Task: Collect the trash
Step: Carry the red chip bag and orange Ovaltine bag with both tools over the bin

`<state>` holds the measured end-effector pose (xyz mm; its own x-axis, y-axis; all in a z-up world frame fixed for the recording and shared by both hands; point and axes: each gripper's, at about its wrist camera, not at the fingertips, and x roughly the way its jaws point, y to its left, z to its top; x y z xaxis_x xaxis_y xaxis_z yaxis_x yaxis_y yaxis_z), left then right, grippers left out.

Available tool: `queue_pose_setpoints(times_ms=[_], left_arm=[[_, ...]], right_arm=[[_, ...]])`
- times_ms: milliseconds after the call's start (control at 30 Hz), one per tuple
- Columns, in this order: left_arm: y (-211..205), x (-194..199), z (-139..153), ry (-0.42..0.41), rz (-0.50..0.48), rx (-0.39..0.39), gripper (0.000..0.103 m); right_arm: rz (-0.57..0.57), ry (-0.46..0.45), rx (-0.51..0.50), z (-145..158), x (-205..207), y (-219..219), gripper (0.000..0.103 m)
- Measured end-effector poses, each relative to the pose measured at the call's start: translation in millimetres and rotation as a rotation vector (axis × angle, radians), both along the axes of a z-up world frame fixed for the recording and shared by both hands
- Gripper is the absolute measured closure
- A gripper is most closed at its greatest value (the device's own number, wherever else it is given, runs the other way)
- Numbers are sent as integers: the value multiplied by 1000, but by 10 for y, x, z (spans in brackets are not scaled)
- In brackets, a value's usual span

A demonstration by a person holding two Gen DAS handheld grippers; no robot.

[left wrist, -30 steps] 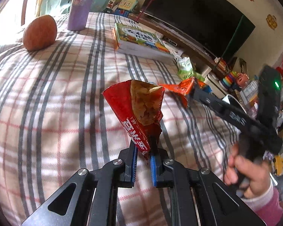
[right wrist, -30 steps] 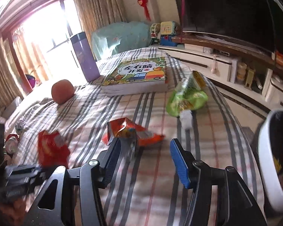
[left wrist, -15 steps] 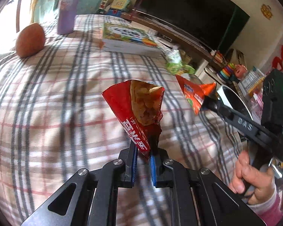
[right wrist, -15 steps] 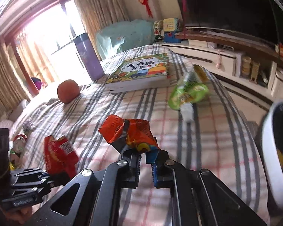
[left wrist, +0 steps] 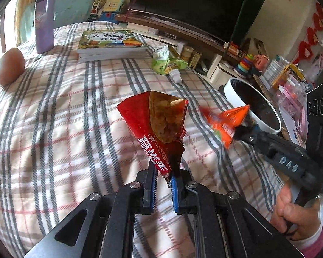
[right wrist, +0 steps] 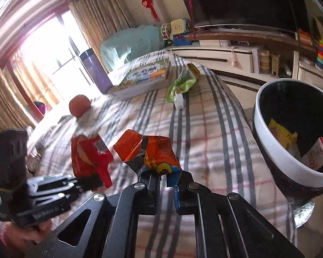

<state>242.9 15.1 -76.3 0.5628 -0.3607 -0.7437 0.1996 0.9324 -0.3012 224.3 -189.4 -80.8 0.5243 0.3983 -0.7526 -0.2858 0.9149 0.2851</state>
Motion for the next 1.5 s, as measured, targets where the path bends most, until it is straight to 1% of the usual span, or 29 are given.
queue_pose_setpoints(times_ms=[67,133,200,233,333,400,533,633,700,733,767,800,867,900,1000,1233,1500], left_arm=[[-9,-1,-9,1,1,4,93],[5,-9,-13,5,6,3,93],[20,-14,-14,2,11,5,93],[17,-29,-15,3,13,3,93],[23,-31,-30,6,15,-1,93],[13,-33,-49,9,11,-2,93],[-18,-16,-82,19,5,-6,93],[-34,-14,-81,15,0,-3,93],[-38,-12,-78,13,-1,-1,93],[-38,-12,-77,13,-1,-2,94],[-39,-11,-75,13,-1,-2,94],[-42,-14,-72,12,-1,-2,94],[-54,-12,-60,9,-5,-1,94],[-63,-13,-56,7,-6,-1,94],[-101,5,-43,6,-18,-1,94],[-242,30,41,-12,-53,4,94],[-483,67,141,-36,-115,19,94]], right_arm=[[3,0,-37,-46,-16,25,88],[22,23,-42,-91,-27,29,78],[46,20,-53,-95,-82,21,52],[61,12,-65,-82,-127,26,49],[92,-3,-96,-28,-247,10,48],[105,-6,-86,6,-313,-30,48],[84,-45,-59,68,-356,-101,48],[67,-62,-79,21,-274,-68,48],[66,-65,-110,-38,-212,-30,51],[71,-65,-118,-75,-171,-7,56],[76,-63,-120,-97,-148,4,76],[78,-59,-121,-116,-126,3,93],[66,-51,-112,-137,-107,-22,97],[59,-52,-100,-128,-110,-44,101],[41,-58,-76,-85,-152,-115,103],[12,-64,-43,24,-255,-275,103],[-20,-88,-43,172,-313,-459,103]])
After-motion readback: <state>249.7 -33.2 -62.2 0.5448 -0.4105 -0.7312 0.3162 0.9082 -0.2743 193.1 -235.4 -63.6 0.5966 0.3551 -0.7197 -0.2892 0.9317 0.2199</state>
